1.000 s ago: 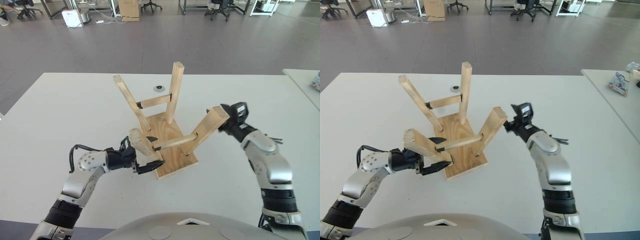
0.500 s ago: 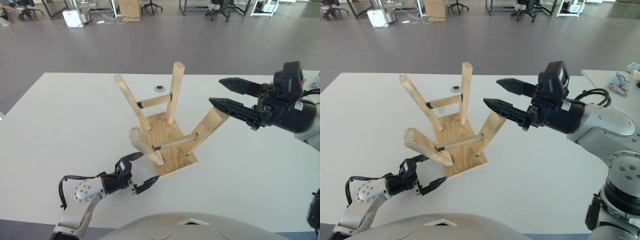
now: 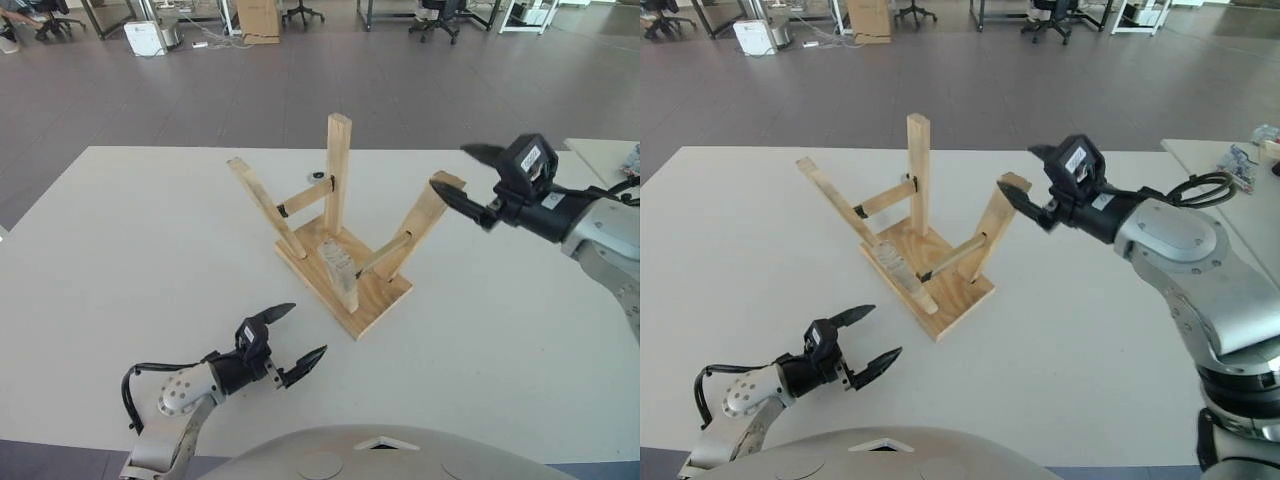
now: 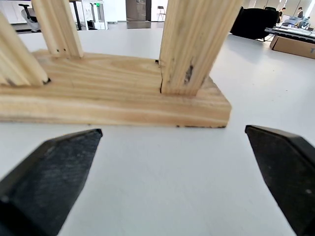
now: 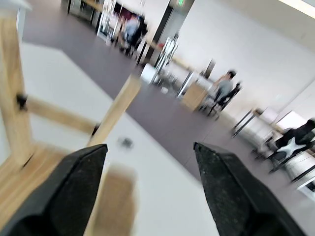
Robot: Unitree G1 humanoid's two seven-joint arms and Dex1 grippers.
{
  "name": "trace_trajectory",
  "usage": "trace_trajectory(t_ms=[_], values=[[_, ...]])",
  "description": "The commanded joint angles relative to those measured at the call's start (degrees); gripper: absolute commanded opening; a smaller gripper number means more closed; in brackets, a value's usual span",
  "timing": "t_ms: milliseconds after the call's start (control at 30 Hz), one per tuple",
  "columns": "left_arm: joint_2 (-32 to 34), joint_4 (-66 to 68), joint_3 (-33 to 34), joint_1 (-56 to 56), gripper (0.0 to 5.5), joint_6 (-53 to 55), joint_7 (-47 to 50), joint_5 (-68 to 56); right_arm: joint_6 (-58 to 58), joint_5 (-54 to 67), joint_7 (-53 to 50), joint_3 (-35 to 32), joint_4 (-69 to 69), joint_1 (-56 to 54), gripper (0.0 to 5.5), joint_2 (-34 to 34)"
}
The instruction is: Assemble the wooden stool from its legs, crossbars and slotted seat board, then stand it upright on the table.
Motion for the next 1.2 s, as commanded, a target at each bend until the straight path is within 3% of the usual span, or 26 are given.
trace_trajectory(t_ms=[33,100,200,333,533,633,867,1033,1200], values=[[0.0,1.5,1.3,-0.9,5.35,-1.1,0.1,0.6,-5.9,-6.8,-6.8,5.7,-7.9,-3.2,3.28,8.7],[-0.5,2.6,1.0,0.0,5.35,-2.6,0.1,1.0,-9.7,-14.5,-9.6,10.8,-12.0,0.2,3.28,10.6],[-1.0,2.5,0.7,2.1,5.35,-3.5,0.3,0.8,-14.5,-33.0,-7.1,26.5,-8.5,15.1,3.28,2.0],[-0.7,1.4,0.7,2.1,5.35,-2.6,0.1,0.4,-13.1,-37.7,-1.5,32.6,0.2,27.2,3.28,-2.5],[-0.8,0.0,0.4,0.8,5.35,-0.9,0.7,0.5,-15.7,-38.5,-2.7,28.2,0.2,22.2,3.28,4.1],[-1.6,2.0,0.5,0.2,5.35,-2.1,0.9,1.0,-17.9,-35.3,-2.4,22.1,-0.5,17.2,3.28,7.8],[2.6,8.7,13.1,-13.8,5.35,-3.2,-0.4,-5.0,-13.8,-21.4,-3.1,5.7,-0.6,3.5,3.28,17.3],[3.3,-11.9,17.9,-20.4,5.35,3.3,1.9,-19.6,-12.0,-19.7,-2.9,2.7,-0.2,3.0,3.28,18.6],[3.4,-28.7,17.4,-28.3,5.35,12.8,12.0,-31.4,-11.9,-21.2,-3.4,0.7,1.2,7.5,3.28,18.6]])
